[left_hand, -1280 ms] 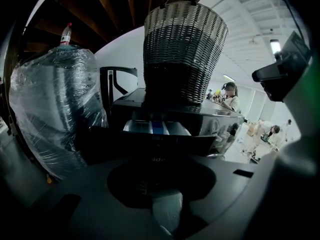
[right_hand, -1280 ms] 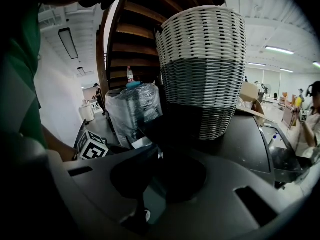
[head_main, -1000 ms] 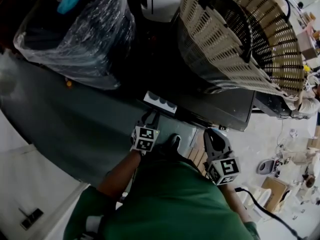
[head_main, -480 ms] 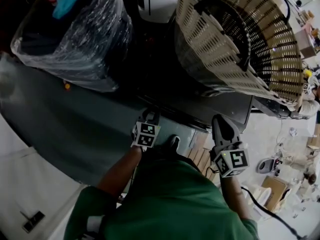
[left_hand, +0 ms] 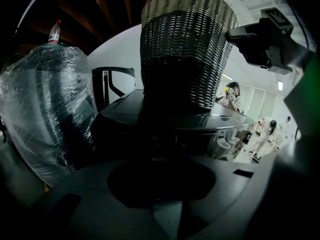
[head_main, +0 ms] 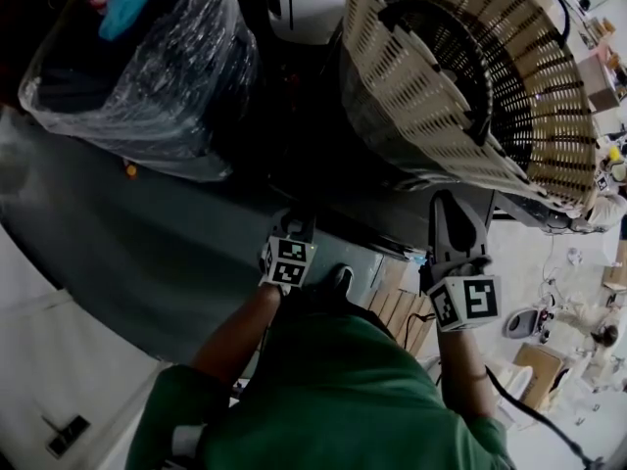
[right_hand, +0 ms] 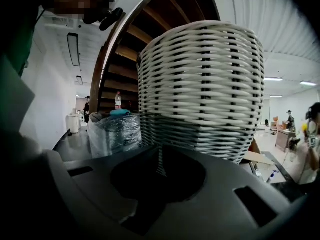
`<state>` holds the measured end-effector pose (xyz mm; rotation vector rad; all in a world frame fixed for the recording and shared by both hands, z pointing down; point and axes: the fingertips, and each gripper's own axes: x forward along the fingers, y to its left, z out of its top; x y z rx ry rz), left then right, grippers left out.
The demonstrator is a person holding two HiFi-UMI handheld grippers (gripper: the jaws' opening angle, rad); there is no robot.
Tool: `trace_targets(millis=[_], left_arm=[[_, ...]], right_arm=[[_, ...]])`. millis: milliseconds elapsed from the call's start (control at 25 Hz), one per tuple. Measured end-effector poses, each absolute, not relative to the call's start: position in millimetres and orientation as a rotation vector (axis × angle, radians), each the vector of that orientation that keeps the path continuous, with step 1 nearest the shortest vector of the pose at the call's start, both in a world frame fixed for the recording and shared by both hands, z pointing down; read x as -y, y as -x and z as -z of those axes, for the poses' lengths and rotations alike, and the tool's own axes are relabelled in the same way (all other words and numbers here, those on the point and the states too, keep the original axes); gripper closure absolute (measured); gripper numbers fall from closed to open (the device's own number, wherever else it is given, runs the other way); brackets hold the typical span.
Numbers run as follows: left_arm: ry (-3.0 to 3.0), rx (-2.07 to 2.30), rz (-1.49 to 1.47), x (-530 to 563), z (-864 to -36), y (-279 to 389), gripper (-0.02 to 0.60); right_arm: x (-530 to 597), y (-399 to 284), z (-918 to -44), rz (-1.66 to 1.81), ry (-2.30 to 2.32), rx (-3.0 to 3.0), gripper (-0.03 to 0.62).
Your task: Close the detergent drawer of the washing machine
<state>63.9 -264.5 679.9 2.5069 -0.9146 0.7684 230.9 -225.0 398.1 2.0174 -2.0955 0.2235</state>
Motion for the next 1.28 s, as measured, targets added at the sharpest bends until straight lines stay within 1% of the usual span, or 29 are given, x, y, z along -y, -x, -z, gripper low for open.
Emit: trace_targets(millis=[240, 880, 1280], left_arm=[[-2.515, 0.92, -0.756, 266.6, -679.8, -65.6, 0.468], [-2.504, 0.905, -0.783, 268.9, -682.0, -67.4, 0.468], [-2.509, 0.908, -0.771, 271.0, -674.6, -65.7, 0.468]], right_arm=[[233.7, -226.2, -380.7, -0.15, -2.064, 2.133, 0.549], [229.2, -225.2, -392.2, -0.189, -2.003, 2.145, 0.551], [213.7, -210.6, -394.5, -0.207, -1.961, 2.189, 0.551]])
